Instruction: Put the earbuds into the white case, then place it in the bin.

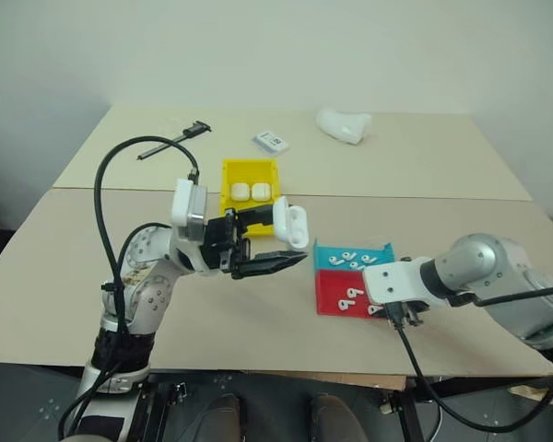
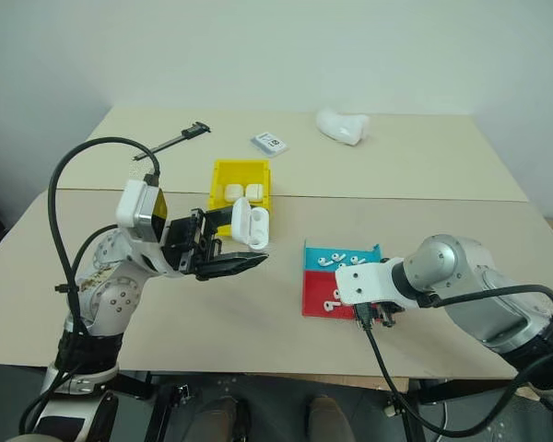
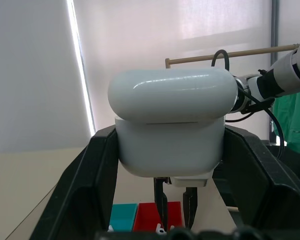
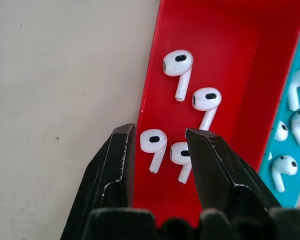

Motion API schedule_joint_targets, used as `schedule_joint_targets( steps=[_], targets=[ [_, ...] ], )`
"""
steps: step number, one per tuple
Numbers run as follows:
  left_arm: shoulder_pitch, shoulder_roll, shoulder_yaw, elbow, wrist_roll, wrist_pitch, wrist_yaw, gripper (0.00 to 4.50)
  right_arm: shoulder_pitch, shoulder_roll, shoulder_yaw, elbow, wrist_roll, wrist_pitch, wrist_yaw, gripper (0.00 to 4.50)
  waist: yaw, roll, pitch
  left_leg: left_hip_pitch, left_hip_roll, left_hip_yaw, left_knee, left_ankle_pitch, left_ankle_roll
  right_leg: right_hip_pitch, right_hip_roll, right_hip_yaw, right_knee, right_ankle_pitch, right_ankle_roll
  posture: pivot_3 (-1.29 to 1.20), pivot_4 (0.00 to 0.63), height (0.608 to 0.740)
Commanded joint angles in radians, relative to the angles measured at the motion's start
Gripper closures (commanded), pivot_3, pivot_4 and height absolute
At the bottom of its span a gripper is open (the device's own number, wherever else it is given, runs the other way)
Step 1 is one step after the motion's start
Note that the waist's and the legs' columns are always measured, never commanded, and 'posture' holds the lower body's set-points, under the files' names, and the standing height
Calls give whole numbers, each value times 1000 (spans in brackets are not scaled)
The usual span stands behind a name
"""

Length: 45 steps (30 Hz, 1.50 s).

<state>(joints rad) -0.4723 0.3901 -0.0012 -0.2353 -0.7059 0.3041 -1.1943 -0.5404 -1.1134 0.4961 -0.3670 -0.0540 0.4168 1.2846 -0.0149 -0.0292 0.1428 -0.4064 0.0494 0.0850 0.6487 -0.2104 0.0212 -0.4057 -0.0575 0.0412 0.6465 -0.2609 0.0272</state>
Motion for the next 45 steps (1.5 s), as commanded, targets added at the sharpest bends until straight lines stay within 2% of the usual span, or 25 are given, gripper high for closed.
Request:
schedule_joint_targets(
  steps=[1, 9, 25, 28, 30, 38, 42, 44, 45],
  targets=[
    [0, 10, 5, -50, -10, -6, 14, 1708, -22, 13, -3, 43, -52, -110, 34, 2514, 1, 0, 0, 0, 0, 0, 0, 0, 0, 0, 0, 0, 0, 0, 0, 0, 150, 740],
    [12, 27, 6, -67, -6, -8, 29, 1708, -22, 57, -3, 116, -111, -199, 92, 2514, 2, 0, 0, 0, 0, 0, 0, 0, 0, 0, 0, 0, 0, 0, 0, 0, 150, 740],
    [33, 44, 6, -92, -14, -6, 51, 1708, 1, 100, -22, 159, -167, -227, 113, 2514, 1, 0, 0, 1, 0, 0, 0, 0, 0, 1, 0, 0, 0, 0, 0, 0, 150, 740],
    [32, 44, 5, -91, -13, -6, 50, 1708, 7, 99, -26, 154, -166, -225, 114, 3098, 1, 0, 0, 1, 0, 0, 0, 0, 0, 1, 0, 0, 0, 0, 0, 0, 150, 740],
    [33, 44, 5, -91, -15, -4, 50, 1708, 14, 99, -32, 148, -164, -219, 113, 3806, 1, 0, 0, 1, 0, 0, 0, 0, 0, 1, 0, 0, 0, 0, 0, 0, 150, 740],
    [29, 42, -2, -86, -20, 3, 45, 1708, 64, 99, -81, 92, -132, -177, 107, 3907, 2, 0, 0, 1, 0, 0, 0, 0, 0, 2, 0, 0, 0, 0, 0, 0, 150, 740],
    [24, 39, -4, -82, -26, 7, 40, 1708, 92, 101, -182, 13, -26, -64, 103, 3907, 2, 0, 0, 0, 0, 0, 0, 0, 0, 1, 0, 0, 0, 0, 0, 0, 150, 740],
    [24, 38, -6, -78, -27, 11, 39, 1708, 122, 119, -305, -40, 99, 7, 82, 3907, 2, 0, 0, 1, 0, 0, 0, 0, 0, 1, 0, 0, 0, 0, 0, 0, 150, 740],
    [22, 35, -10, -74, -21, 4, 36, 1708, 154, 151, -404, -70, 199, 41, 64, 3907, 3, 0, 0, 1, 0, 0, 0, 0, 0, 1, 0, 0, 0, 0, 0, 0, 150, 740]
  ],
)
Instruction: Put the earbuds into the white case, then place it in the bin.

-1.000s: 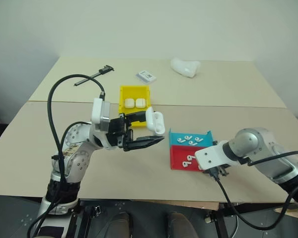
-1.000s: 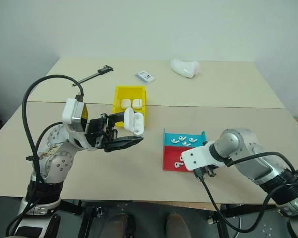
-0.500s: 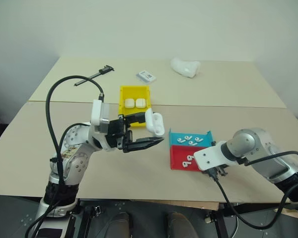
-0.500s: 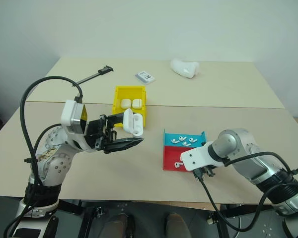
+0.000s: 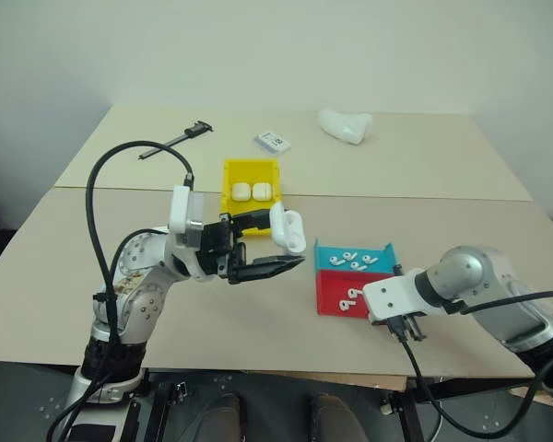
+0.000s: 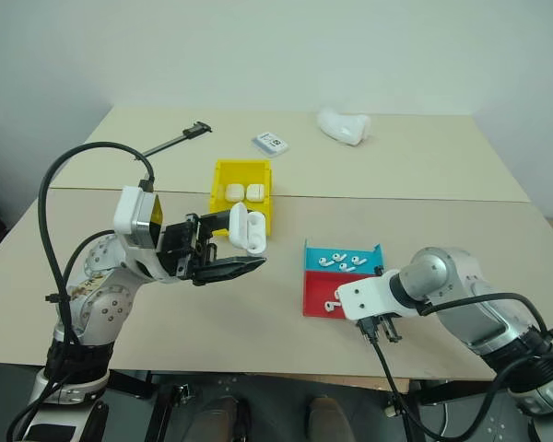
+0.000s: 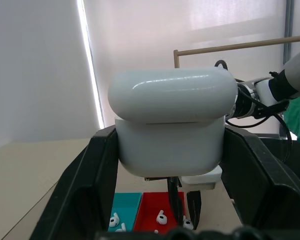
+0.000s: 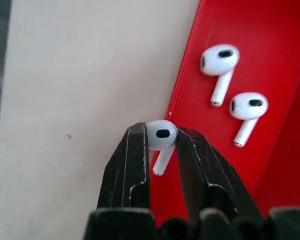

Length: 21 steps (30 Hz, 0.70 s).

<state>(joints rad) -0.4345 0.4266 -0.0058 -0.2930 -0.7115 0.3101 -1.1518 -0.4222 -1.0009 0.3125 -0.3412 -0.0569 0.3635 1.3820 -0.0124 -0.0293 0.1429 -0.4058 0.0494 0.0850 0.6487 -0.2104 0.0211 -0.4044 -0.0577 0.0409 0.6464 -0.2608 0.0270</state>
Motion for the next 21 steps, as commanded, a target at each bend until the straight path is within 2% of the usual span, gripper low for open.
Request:
schedule_joint_targets(
  steps=[1, 3, 5, 6, 10, 15, 21],
  targets=[
    [-16, -5, -9, -12, -12, -7, -10, 1708, 65, 68, -302, -122, 284, 122, -51, 3907, 2, 0, 0, 0, 0, 0, 0, 0, 0, 0, 0, 0, 0, 0, 0, 0, 150, 740],
    [-26, -14, -16, 0, -17, -9, -21, 1708, 127, 184, -489, -179, 491, 172, -123, 3907, 3, 0, 0, 0, 0, -1, 0, 0, 0, 1, 0, 0, 0, 0, 0, 0, 150, 740],
    [-37, -17, -23, 12, -28, -4, -40, 1708, 148, 269, -595, -220, 625, 228, -213, 3907, 4, 0, 0, 0, 0, -1, 0, 0, 0, 2, 0, -1, -1, 0, 0, 0, 150, 740],
    [-41, -16, -24, 18, -32, -1, -52, 1708, 148, 296, -623, -236, 666, 254, -260, 3907, 4, -1, 0, 0, 0, -1, 0, 0, 0, 1, 0, 0, -1, 0, 0, 0, 150, 740],
    [-85, -53, -59, 55, -38, 8, -85, 1708, 86, 452, -735, -264, 1021, 367, -551, 3907, -1, 0, 0, 1, 0, -1, 0, 0, 0, 1, 0, 0, 0, 1, 0, 0, 150, 740],
    [-116, -66, -81, 86, -40, 13, -120, 1708, 20, 539, -691, -312, 1227, 368, -768, 3907, -5, 0, 0, 0, 0, -1, -2, 0, 0, 0, 1, 1, 0, 1, 0, 0, 150, 740],
    [-142, -74, -82, 113, -28, 11, -133, 1708, 15, 513, -597, -338, 1233, 355, -820, 3907, -2, 0, 0, -1, 0, -1, -2, 0, 0, 0, 0, 1, -1, 0, 0, 0, 150, 740]
  ],
)
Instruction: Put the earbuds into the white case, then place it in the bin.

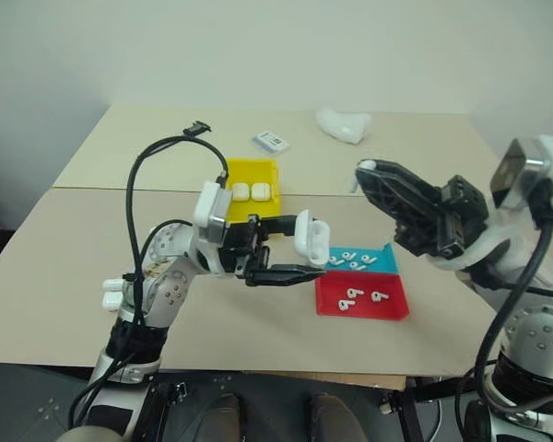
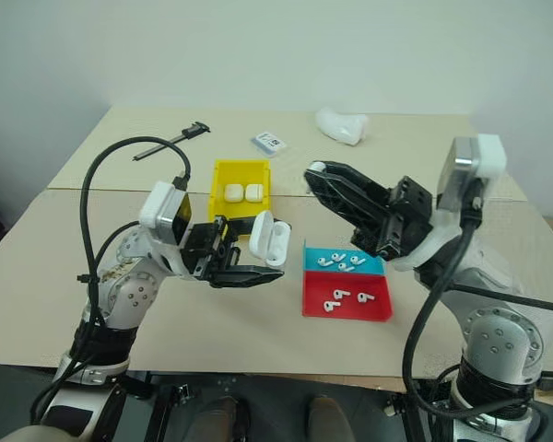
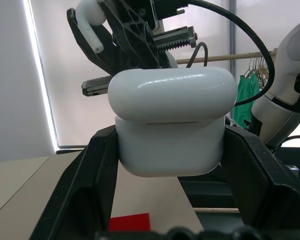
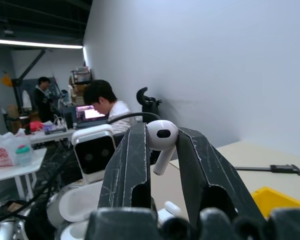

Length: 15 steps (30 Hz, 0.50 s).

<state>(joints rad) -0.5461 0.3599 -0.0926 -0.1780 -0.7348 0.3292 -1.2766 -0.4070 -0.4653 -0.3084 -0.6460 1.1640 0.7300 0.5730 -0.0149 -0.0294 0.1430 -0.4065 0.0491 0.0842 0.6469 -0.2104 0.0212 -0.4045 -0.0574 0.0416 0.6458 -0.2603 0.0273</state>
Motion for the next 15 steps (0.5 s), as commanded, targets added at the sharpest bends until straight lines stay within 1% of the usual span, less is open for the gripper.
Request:
schedule_joint_targets(
  steps=[1, 8, 15],
  targets=[
    [-33, -8, 4, 2, -2, -10, -9, 1708, 4, -34, 36, -35, 0, -13, -6, 3907, 1, 0, 0, 0, 0, 0, 0, 0, 0, 0, 0, 0, 0, 0, 0, 0, 150, 740],
    [-32, -13, 8, 4, 9, -16, -2, 1708, 16, -88, 92, -39, -42, -40, 31, 3907, -1, 0, 0, 0, 0, 0, 0, 0, 0, 0, 0, 0, -1, 0, 0, 0, 150, 740],
    [-31, -15, 11, 0, 11, -18, 6, 1708, 28, -105, 129, -27, -104, -59, 48, 3907, -1, 0, 0, 0, 0, 0, 0, 0, 0, 0, 0, 0, 0, 0, 0, 0, 150, 740]
  ],
)
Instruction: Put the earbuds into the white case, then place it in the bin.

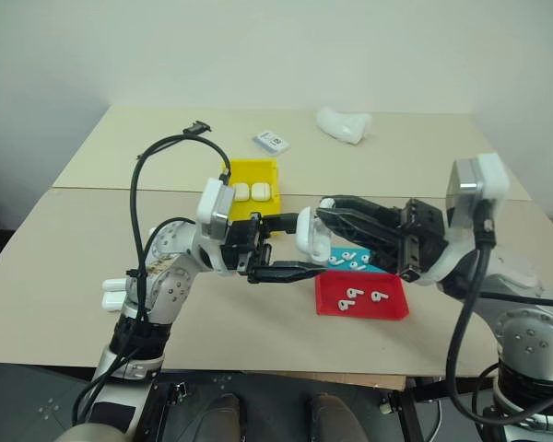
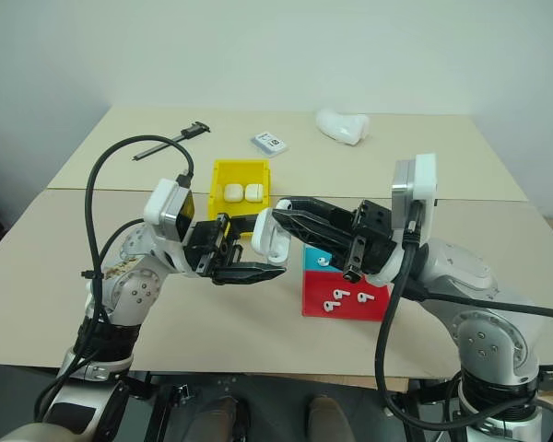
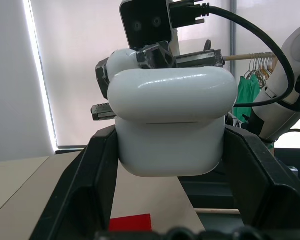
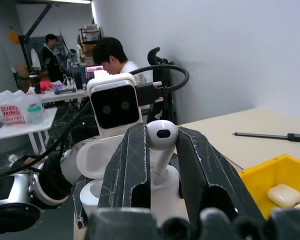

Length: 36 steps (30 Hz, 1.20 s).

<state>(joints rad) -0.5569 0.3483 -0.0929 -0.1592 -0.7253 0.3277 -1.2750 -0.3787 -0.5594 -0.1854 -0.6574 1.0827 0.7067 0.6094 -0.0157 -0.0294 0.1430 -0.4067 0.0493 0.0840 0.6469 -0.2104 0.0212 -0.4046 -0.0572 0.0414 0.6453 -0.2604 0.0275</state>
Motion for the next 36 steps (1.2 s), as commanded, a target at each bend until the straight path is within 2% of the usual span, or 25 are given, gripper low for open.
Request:
schedule_joint_targets(
  steps=[1, 12, 13, 22, 26, 31, 33, 36],
  targets=[
    [-21, -4, 12, -19, 1, -16, 5, 1708, 3, -14, 11, -15, -35, -40, 17, 3907, 0, 0, 0, 0, 0, 0, 0, 0, 0, 0, 0, 0, 0, 0, 0, 0, 150, 740],
    [-26, -18, 11, -13, 10, -23, 4, 1708, 31, -47, 24, -2, -99, -81, 105, 3907, 1, 0, 0, 0, 0, 0, 0, 0, 0, 0, 0, 0, -1, 0, 0, 0, 150, 740],
    [-26, -19, 11, -12, 11, -24, 4, 1708, 32, -53, 27, -1, -103, -84, 116, 3192, 1, 0, 0, 0, 0, 0, 0, 0, 0, 0, 0, 0, -1, 0, 0, 0, 150, 740],
    [-27, -18, 16, -6, 15, -29, 4, 1708, 10, -66, 40, 19, -130, -96, 137, 287, 1, 0, 0, 0, 0, 0, 0, 0, 0, 0, 0, 0, -1, 0, 0, 0, 150, 740],
    [-19, -14, 19, -12, 17, -29, 8, 1708, 7, -72, 12, 34, -117, -95, 119, 287, 2, 0, 0, -1, 0, 0, 0, 0, 0, 0, 0, 0, -1, 0, 0, 0, 150, 740],
    [-10, 5, 35, -18, 15, -27, 16, 1708, -11, -144, -76, 127, -128, -104, 144, 287, 3, 0, 0, -1, 0, 0, 0, 0, 0, 0, -1, 0, -2, 0, 0, 0, 150, 740],
    [-9, 11, 43, -17, 19, -32, 19, 1708, -40, -216, -65, 194, -192, -108, 190, 287, 1, 0, 0, -1, 0, 0, 0, 0, 0, 0, 0, 0, -2, 0, 0, 0, 150, 740],
    [-8, 18, 56, -13, 24, -45, 28, 1708, -118, -340, 78, 313, -413, -190, 303, 287, -1, 0, 0, -1, 0, 1, -1, 0, 0, 0, 0, 0, -3, 0, 0, 0, 150, 740]
  ],
)
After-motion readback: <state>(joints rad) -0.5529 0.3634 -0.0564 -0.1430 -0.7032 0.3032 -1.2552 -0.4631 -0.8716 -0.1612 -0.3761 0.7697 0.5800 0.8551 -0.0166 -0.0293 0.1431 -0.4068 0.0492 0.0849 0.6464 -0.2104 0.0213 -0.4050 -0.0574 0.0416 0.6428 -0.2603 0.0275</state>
